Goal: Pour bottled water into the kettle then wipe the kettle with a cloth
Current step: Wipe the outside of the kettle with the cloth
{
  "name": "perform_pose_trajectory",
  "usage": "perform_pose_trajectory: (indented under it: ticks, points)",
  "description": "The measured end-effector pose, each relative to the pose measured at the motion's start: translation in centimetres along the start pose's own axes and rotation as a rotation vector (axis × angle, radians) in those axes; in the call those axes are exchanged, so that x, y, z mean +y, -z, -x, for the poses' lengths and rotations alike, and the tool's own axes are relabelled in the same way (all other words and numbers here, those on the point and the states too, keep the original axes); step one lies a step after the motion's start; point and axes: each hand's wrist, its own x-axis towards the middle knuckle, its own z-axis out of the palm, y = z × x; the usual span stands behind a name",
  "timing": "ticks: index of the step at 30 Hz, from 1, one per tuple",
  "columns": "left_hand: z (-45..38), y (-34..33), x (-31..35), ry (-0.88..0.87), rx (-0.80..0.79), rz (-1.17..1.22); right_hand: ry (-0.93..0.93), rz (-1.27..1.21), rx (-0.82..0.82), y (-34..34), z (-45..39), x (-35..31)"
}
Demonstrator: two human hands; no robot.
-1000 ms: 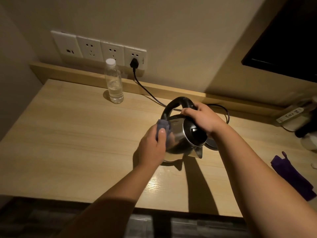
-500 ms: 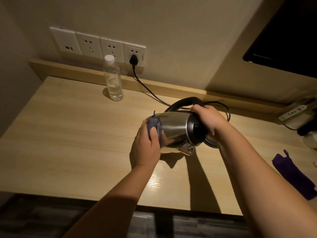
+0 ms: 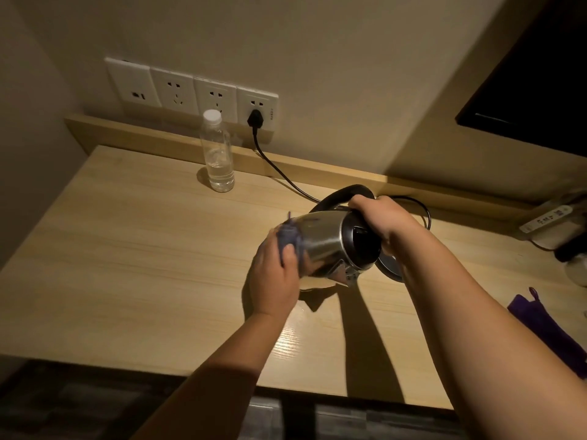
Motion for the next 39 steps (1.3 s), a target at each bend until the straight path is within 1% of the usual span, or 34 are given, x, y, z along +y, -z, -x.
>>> perform_pose_trajectory:
  ticks: [1, 2, 5, 7, 8, 10, 12, 13, 14, 16, 18, 20, 21, 22, 23, 25, 26, 27, 29, 30, 31, 34, 35, 36, 37, 39]
  points:
    - [-0.2, 0.2, -0.7, 0.055, 0.028, -0.008, -0.007, 0.002, 0.001, -0.1, 0.0, -0.2]
    - [-0.3, 0.3, -1.0, 0.076, 0.048, -0.017, -0.010, 0.003, 0.001, -0.1, 0.0, -0.4]
    - [0.2, 0.0, 0.2, 0.021, 0.040, 0.007, -0.013, 0.020, 0.005, -0.6, 0.0, -0.9]
    - [1.4, -0.5, 2.0, -0.100, 0.013, 0.043, -0.014, 0.037, 0.015, -0.8, -0.1, -1.1]
    - [2.0, -0.8, 2.5, -0.190, 0.009, 0.044, -0.019, 0.047, 0.013, -0.9, -0.2, -1.2]
    - [2.6, -1.4, 2.3, -0.371, 0.007, -0.018, -0.032, 0.066, -0.005, -1.1, -0.3, -1.4]
    - [2.5, -1.6, 0.8, -0.474, 0.004, -0.080, -0.032, 0.072, -0.009, -1.2, -0.3, -1.5]
    - [2.4, -1.6, 0.1, -0.472, -0.003, -0.078, -0.031, 0.068, -0.003, -1.2, -0.3, -1.5]
    - [2.5, -1.4, -0.4, -0.418, -0.010, -0.056, -0.033, 0.061, 0.005, -1.2, -0.3, -1.5]
    - [2.7, -1.2, -1.5, -0.197, -0.028, 0.023, -0.044, 0.049, 0.013, -1.2, -0.3, -1.3]
    - [2.5, -1.2, -2.1, 0.016, 0.002, 0.084, -0.053, 0.038, 0.017, -1.1, -0.2, -1.2]
    - [2.0, -1.1, -2.1, 0.138, 0.049, 0.100, -0.053, 0.031, 0.025, -1.1, -0.2, -1.1]
    - [1.9, -1.2, -1.5, 0.151, 0.055, 0.111, -0.054, 0.025, 0.029, -1.1, -0.2, -1.1]
    - [1.9, -1.2, -0.5, 0.116, 0.042, 0.124, -0.055, 0.019, 0.029, -1.1, -0.2, -1.1]
    - [2.2, -1.2, 0.7, 0.024, 0.016, 0.128, -0.057, 0.016, 0.027, -1.1, -0.2, -1.1]
    - [3.1, -1.8, 2.4, -0.267, -0.009, 0.048, -0.063, 0.016, 0.013, -1.0, -0.3, -1.1]
    - [3.3, -2.2, 2.6, -0.385, -0.002, -0.003, -0.070, 0.015, 0.003, -1.0, -0.2, -1.2]
    - [3.4, -2.5, 2.3, -0.446, 0.004, -0.035, -0.075, 0.013, -0.004, -1.0, -0.1, -1.1]
    - [3.2, -2.7, 1.1, -0.481, 0.015, -0.056, -0.078, 0.009, -0.005, -0.9, -0.1, -1.1]
    - [3.2, -2.5, 0.5, -0.452, 0.013, -0.042, -0.079, 0.008, -0.005, -0.8, 0.0, -1.0]
    - [3.2, -2.1, -0.1, -0.373, 0.009, -0.015, -0.080, 0.006, -0.005, -0.7, 0.1, -1.0]
    - [2.4, -1.0, -1.4, 0.014, 0.011, 0.075, -0.079, 0.002, -0.002, -0.8, 0.2, -1.0]
    - [2.1, -0.7, -1.5, 0.095, 0.021, 0.081, -0.071, 0.004, 0.001, -0.9, 0.3, -1.1]
    - [1.7, -0.6, -1.4, 0.124, 0.028, 0.080, -0.062, 0.012, 0.002, -1.0, 0.3, -1.1]
    - [1.5, -0.4, -0.9, 0.107, 0.029, 0.077, -0.054, 0.023, 0.001, -1.1, 0.3, -1.2]
    - [1.2, -0.1, 1.2, -0.017, 0.010, 0.075, -0.043, 0.041, -0.001, -1.3, 0.4, -1.3]
